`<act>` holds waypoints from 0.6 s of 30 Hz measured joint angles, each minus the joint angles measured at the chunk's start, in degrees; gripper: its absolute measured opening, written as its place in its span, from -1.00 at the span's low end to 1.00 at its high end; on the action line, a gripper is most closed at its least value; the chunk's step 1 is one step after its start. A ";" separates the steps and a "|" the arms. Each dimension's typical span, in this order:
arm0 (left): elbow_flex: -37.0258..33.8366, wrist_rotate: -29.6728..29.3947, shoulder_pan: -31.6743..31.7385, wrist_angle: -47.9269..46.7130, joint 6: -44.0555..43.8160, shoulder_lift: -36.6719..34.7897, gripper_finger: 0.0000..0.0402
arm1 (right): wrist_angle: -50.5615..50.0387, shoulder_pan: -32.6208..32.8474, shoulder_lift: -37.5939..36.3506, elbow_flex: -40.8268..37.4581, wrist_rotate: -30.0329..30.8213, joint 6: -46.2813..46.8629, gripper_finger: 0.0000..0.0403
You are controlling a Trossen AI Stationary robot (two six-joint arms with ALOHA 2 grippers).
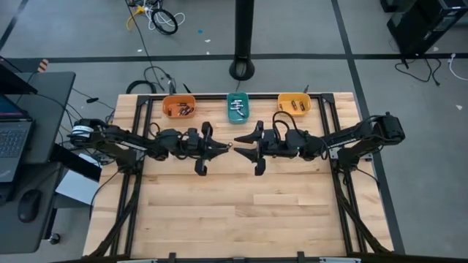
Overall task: Sort batteries
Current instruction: Put the red-black battery in the yellow bin
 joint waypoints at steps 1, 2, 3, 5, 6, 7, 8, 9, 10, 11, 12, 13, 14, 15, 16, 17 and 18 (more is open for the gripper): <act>0.44 0.42 0.00 -0.04 0.62 0.00 -0.78 | 0.01 0.00 0.00 0.00 -0.23 0.00 -0.10; 0.90 0.83 0.00 -0.17 0.80 0.00 -0.78 | 0.03 0.00 0.00 0.00 -0.47 0.00 -0.10; 1.37 1.19 0.00 -0.19 0.86 0.00 -0.78 | 0.10 0.02 0.00 0.00 -0.57 0.00 -0.10; 2.23 1.86 0.00 -0.92 0.90 -0.03 -0.78 | 0.31 0.04 0.00 0.00 -0.70 0.00 -0.11; 2.67 2.01 0.00 -1.91 0.88 -0.04 -0.78 | 0.31 0.04 0.00 0.00 -0.72 0.00 -0.11; 3.09 2.07 0.00 -3.06 0.90 -0.04 -0.78 | 0.29 0.04 0.00 0.00 -0.72 0.00 -0.11; 3.55 2.07 0.00 -4.16 1.05 -0.04 -0.78 | 0.27 0.04 0.00 0.00 -0.76 0.00 -0.12; 4.03 2.09 0.00 -4.96 1.35 -0.04 -0.78 | 0.27 0.04 0.00 0.00 -0.95 0.00 -0.12; 4.43 2.09 0.00 -5.57 2.00 -0.04 -0.78 | 0.29 0.04 0.00 0.00 -1.32 0.00 -0.12; 4.75 2.08 0.00 -5.79 2.28 -0.04 -0.78 | 0.30 0.04 0.00 0.00 -1.59 -0.02 -0.13; 5.01 2.09 0.00 -6.00 2.37 -0.03 -0.78 | 0.29 0.04 0.00 0.00 -1.81 -0.04 -0.13; 5.22 2.09 0.00 -6.11 2.39 -0.04 -0.78 | 0.27 0.04 0.00 0.00 -1.97 -0.13 -0.14; 5.44 2.09 0.00 -6.21 2.50 -0.03 -0.78 | 0.29 0.04 0.00 0.00 -1.99 -0.22 -0.14; 5.49 2.09 0.00 -6.14 2.54 -0.03 -0.78 | 0.29 0.04 0.00 0.00 -1.99 -0.40 -0.15; 5.49 2.09 0.00 -6.12 2.54 -0.04 -0.78 | 0.32 0.04 0.00 0.00 -1.99 -0.56 -0.17; 5.49 2.09 0.00 -6.24 2.54 -0.04 -0.78 | 0.36 0.04 0.00 0.00 -1.99 -0.77 -0.19; 5.49 2.09 0.00 -6.42 2.54 0.05 -0.78 | 0.56 0.04 0.02 0.00 -1.99 -1.08 -0.21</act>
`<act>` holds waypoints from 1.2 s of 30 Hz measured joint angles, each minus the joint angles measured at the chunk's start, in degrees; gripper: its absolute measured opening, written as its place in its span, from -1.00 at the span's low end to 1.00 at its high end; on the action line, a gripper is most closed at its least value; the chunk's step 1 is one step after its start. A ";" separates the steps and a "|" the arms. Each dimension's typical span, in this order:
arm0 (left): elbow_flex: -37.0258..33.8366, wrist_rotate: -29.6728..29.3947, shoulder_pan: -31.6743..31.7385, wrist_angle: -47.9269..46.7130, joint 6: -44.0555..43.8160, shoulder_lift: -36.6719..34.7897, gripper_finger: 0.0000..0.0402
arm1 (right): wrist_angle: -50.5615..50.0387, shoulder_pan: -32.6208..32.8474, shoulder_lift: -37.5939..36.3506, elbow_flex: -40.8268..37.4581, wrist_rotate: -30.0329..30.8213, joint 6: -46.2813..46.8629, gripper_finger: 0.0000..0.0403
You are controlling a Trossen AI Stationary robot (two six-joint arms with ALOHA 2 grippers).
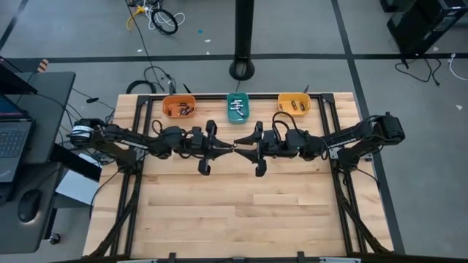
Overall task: Sort batteries
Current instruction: Put the red-black battery in the yellow bin
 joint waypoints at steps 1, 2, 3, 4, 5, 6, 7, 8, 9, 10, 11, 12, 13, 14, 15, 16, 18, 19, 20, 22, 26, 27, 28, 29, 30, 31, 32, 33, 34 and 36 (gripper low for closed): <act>0.00 0.00 0.00 0.12 0.00 0.25 -0.78 | 0.19 0.00 0.00 0.00 0.00 -0.07 -0.24; 0.00 -0.02 0.00 0.38 0.00 0.53 -0.78 | 0.30 0.00 0.00 0.00 0.00 -0.12 -0.27; 0.02 -0.04 0.00 0.34 -0.02 0.76 -0.78 | 0.36 0.00 0.00 0.00 -0.04 -0.21 -0.31; 0.02 -0.04 0.02 0.52 -0.05 1.14 -0.78 | 0.38 0.00 0.00 0.00 -0.04 -0.46 -0.34; 0.02 -0.04 0.02 1.04 -0.09 1.68 -0.78 | 0.40 0.00 0.02 0.00 -0.04 -0.61 -0.38; 0.02 -0.07 0.02 1.65 -0.15 2.23 -0.78 | 0.45 0.04 0.02 0.00 -0.07 -0.63 -0.42; 0.02 -0.09 0.02 2.55 -0.26 2.90 -0.78 | 0.47 0.04 0.02 0.00 -0.08 -0.64 -0.45; 0.02 -0.13 0.02 3.57 -0.41 3.48 -0.78 | 0.44 0.04 0.02 0.00 -0.13 -0.65 -0.48; 0.04 -0.09 0.02 4.59 -0.46 3.97 -0.78 | 0.42 0.04 0.02 0.00 -0.15 -0.65 -0.50; 0.22 -0.03 0.03 5.22 -0.47 4.40 -0.78 | 0.32 0.04 0.02 0.00 -0.16 -0.76 -0.52; 0.50 -0.02 0.02 5.13 -0.51 4.60 -0.78 | 0.36 0.04 0.02 0.00 -0.22 -1.19 -0.53; 0.85 0.00 0.02 4.88 -0.58 4.87 -0.78 | 0.36 0.06 0.02 0.00 -0.22 -1.78 -0.55; 1.17 0.09 0.02 4.85 -0.64 5.11 -0.78 | 0.45 0.07 0.01 0.00 -0.22 -2.15 -0.57; 1.28 0.13 0.02 4.83 -0.70 5.17 -0.78 | 0.42 0.07 0.00 0.00 -0.22 -2.36 -0.59; 1.36 0.15 0.02 4.58 -0.83 5.17 -0.78 | 0.40 0.07 0.00 0.00 -0.22 -2.51 -0.61; 1.40 0.18 0.02 4.54 -0.87 5.17 -0.78 | 0.32 0.07 0.00 0.00 -0.22 -2.71 -0.64; 1.42 0.28 0.04 4.56 -0.87 5.17 -0.78 | 0.32 0.14 0.00 0.00 -0.22 -3.28 -0.68; 1.42 0.30 0.04 4.56 -0.87 5.17 -0.78 | 0.30 0.23 0.00 0.00 -0.16 -3.54 -0.68; 1.44 0.39 0.03 4.52 -0.85 5.17 -0.78 | 0.28 0.37 0.00 0.00 0.05 -3.71 -0.68; 1.46 0.35 0.02 4.19 -0.85 5.17 -0.78 | 0.18 0.46 0.00 0.00 0.41 -3.91 -0.68; 1.46 -1.03 0.02 3.88 -1.52 5.17 -0.72 | 0.07 0.45 0.00 0.00 0.94 -4.01 -0.68; 1.46 -1.45 0.02 3.82 -1.68 5.17 -0.68 | 0.04 0.44 0.00 0.00 0.96 -4.01 -0.68; 1.49 -1.85 0.02 3.67 -1.70 5.17 -0.65 | 0.02 0.42 0.00 0.00 1.06 -3.99 -0.68; 1.55 -2.14 0.02 3.42 -1.68 5.17 -0.62 | -0.06 0.42 0.00 0.00 1.11 -4.01 -0.68; 1.55 -2.17 0.02 3.38 -1.68 5.17 -0.60 | -0.09 0.40 0.00 0.00 1.16 -4.03 -0.68; 1.57 -2.23 0.02 3.32 -1.68 5.17 -0.58 | -0.09 0.26 0.00 0.00 1.14 -4.04 -0.68; 1.57 -2.23 0.02 3.28 -1.68 5.17 -0.57 | -0.12 0.05 0.00 0.00 1.14 -4.04 -0.68; 1.57 -2.35 0.02 3.26 -1.67 5.17 -0.57 | -0.12 -0.14 0.00 0.00 1.13 -4.04 -0.68; 1.58 -2.47 0.02 3.22 -1.68 5.17 -0.56 | -0.12 -0.42 -0.01 0.00 1.11 -4.04 -0.68; 1.60 -2.61 0.05 2.93 -1.68 5.17 -0.55 | -0.26 -1.14 -0.32 0.00 1.06 -4.24 -0.68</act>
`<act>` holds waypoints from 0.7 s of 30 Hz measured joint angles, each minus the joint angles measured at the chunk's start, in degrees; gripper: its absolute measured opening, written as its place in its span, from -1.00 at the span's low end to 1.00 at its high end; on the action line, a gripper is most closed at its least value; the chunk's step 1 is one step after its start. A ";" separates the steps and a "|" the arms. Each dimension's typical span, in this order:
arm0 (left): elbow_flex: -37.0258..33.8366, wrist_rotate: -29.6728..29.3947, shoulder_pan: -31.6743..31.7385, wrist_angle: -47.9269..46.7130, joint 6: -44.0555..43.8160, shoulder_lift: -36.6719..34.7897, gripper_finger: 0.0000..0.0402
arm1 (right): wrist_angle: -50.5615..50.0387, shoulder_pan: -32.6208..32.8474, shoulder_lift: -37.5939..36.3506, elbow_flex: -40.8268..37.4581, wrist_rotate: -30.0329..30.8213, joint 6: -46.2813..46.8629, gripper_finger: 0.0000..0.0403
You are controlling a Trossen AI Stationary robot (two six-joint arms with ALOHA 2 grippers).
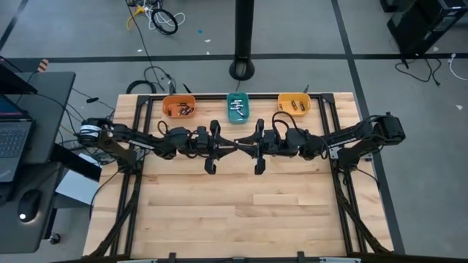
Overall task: Sort batteries
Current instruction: Put the red-black battery in the yellow bin
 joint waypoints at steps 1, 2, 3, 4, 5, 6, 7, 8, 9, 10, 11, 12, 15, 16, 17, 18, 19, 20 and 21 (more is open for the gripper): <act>0.06 -0.23 0.02 -0.48 0.12 0.00 -0.55 | -0.09 -0.45 -0.40 -0.02 -0.34 -0.36 -0.68; 0.06 -0.70 0.04 -1.25 0.58 0.00 -0.55 | -0.58 -0.95 -1.07 -0.02 -0.52 -0.69 -0.68; 0.06 -1.16 0.04 -2.48 1.40 0.00 -0.55 | -1.46 -1.54 -2.05 -0.02 -0.49 -1.14 -0.68; 0.06 -1.57 0.00 -3.62 1.77 0.02 -0.55 | -2.67 -2.30 -3.30 -0.02 -0.42 -1.69 -0.68; 0.06 -1.88 -0.05 -4.61 2.09 0.09 -0.54 | -4.45 -3.17 -4.86 -0.02 -0.18 -2.21 -0.68; 0.04 -2.04 -0.09 -5.24 2.68 0.09 -0.54 | -6.61 -4.05 -6.52 -0.02 0.17 -2.35 -0.68; 0.04 -2.32 -0.09 -5.54 3.05 0.09 -0.54 | -9.02 -5.03 -8.16 -0.02 0.60 -2.40 -0.68; 0.04 -2.78 -0.04 -5.75 3.41 0.07 -0.54 | -11.99 -6.08 -10.07 -0.02 0.81 -2.44 -0.68; 0.04 -2.88 -0.01 -6.08 4.17 0.07 -0.54 | -15.43 -7.25 -11.93 -0.02 1.27 -2.46 -0.68; 0.04 -2.99 0.02 -6.35 4.60 0.07 -0.54 | -18.73 -8.45 -13.87 -0.02 2.09 -2.44 -0.68; 0.03 -3.01 -0.01 -6.41 4.98 0.07 -0.54 | -22.37 -9.84 -15.96 -0.01 3.11 -2.33 -0.68; 0.01 -2.97 -0.03 -6.40 5.48 0.07 -0.54 | -26.35 -11.46 -17.87 0.00 4.64 -2.05 -0.68; 0.01 -2.88 -0.05 -6.42 5.99 0.04 -0.54 | -38.63 -17.32 -22.46 0.04 9.90 -0.29 -0.68; 0.01 -2.90 -0.03 -6.57 6.01 0.04 -0.55 | -42.43 -19.57 -23.41 0.04 11.15 0.54 -0.68; 0.01 -2.90 -0.03 -6.59 6.05 0.04 -0.55 | -46.03 -22.06 -23.92 0.04 11.92 1.24 -0.68; 0.01 -2.90 -0.02 -6.65 6.11 0.04 -0.55 | -48.72 -24.43 -24.09 0.04 12.16 2.07 -0.68; 0.01 -2.90 -0.01 -6.88 6.13 0.04 -0.55 | -51.38 -26.95 -23.96 0.04 12.14 2.79 -0.68; -0.03 -2.90 -0.03 -7.11 6.16 0.04 -0.55 | -53.58 -29.49 -23.38 0.02 12.10 3.47 -0.68; -0.05 -2.90 -0.03 -7.36 6.16 0.04 -0.55 | -55.09 -31.81 -22.55 0.02 11.62 4.15 -0.68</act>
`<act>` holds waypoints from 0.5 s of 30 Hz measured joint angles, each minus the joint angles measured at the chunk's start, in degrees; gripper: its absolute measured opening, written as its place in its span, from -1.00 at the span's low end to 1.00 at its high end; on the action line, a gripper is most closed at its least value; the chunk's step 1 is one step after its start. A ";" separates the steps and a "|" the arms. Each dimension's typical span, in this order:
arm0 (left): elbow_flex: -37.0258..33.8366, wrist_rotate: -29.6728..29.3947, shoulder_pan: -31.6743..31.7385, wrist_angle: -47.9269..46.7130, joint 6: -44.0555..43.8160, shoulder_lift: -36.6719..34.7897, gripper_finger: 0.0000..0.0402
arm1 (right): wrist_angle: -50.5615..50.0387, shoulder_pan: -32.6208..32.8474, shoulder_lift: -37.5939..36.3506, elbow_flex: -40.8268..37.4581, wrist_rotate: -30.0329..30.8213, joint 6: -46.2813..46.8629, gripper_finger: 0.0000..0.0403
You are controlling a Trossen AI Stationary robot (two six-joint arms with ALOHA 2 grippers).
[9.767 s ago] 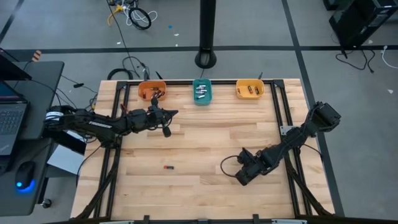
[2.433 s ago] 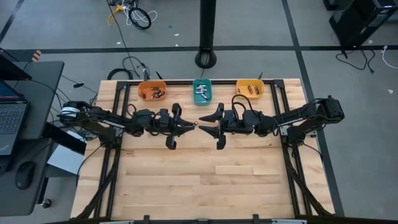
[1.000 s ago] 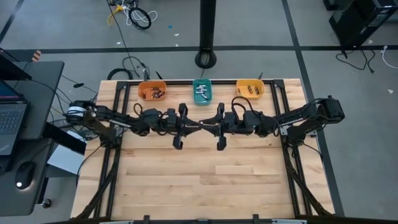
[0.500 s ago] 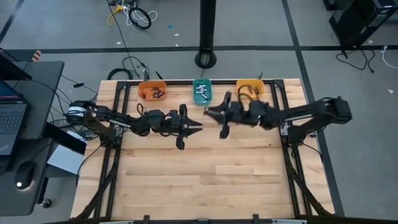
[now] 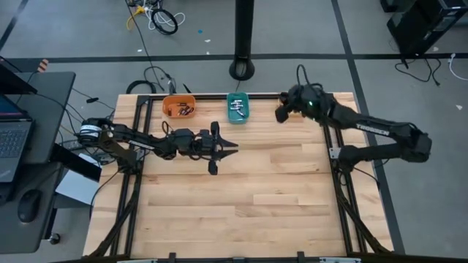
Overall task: Sort batteries
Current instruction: Put the red-black battery in the yellow bin
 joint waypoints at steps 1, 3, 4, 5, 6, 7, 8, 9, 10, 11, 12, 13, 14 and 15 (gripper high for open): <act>0.00 0.00 0.00 -0.17 0.00 0.00 -0.55 | -1.45 -2.37 1.12 0.00 -0.92 0.68 -0.68; 0.00 0.00 0.00 -0.38 0.01 0.00 -0.55 | -3.23 -6.53 3.93 0.00 -3.15 1.83 -0.68; 0.00 0.00 0.00 -0.70 0.02 0.00 -0.55 | -3.53 -8.30 5.52 0.00 -4.14 2.72 -0.68; -0.02 0.00 0.00 -1.09 0.02 0.00 -0.55 | -3.86 -9.96 7.23 0.00 -4.96 3.70 -0.68; -0.02 0.00 0.00 -1.55 0.02 0.00 -0.55 | -4.21 -11.55 8.99 0.00 -5.64 4.54 -0.68; -0.02 0.00 0.00 -2.08 0.02 0.00 -0.55 | -4.56 -12.94 10.75 0.00 -6.49 5.37 -0.68; -0.02 0.00 0.00 -2.44 0.01 0.00 -0.55 | -4.70 -14.22 12.44 0.00 -7.58 5.58 -0.68; -0.02 0.00 0.00 -2.87 0.02 0.00 -0.55 | -4.75 -15.63 14.12 0.00 -8.60 5.59 -0.68; -0.02 0.00 0.00 -3.28 0.00 0.00 -0.55 | -4.99 -16.84 15.71 0.00 -9.59 5.67 -0.68; -0.02 0.00 0.00 -3.66 0.02 0.00 -0.55 | -5.37 -17.91 17.15 0.00 -10.47 5.96 -0.68; -0.02 0.00 0.00 -3.95 0.00 0.00 -0.55 | -5.84 -18.97 18.65 0.00 -11.31 6.30 -0.68; -0.02 0.00 0.00 -4.10 0.02 0.00 -0.55 | -6.36 -19.81 20.02 -0.01 -11.49 6.48 -0.68; -0.02 0.00 0.00 -4.07 0.02 0.00 -0.55 | -6.61 -20.58 21.30 -0.04 -11.51 6.54 -0.68; -0.02 0.00 0.00 -4.01 0.10 0.00 -0.55 | -6.52 -21.31 22.47 -0.04 -11.56 6.53 -0.68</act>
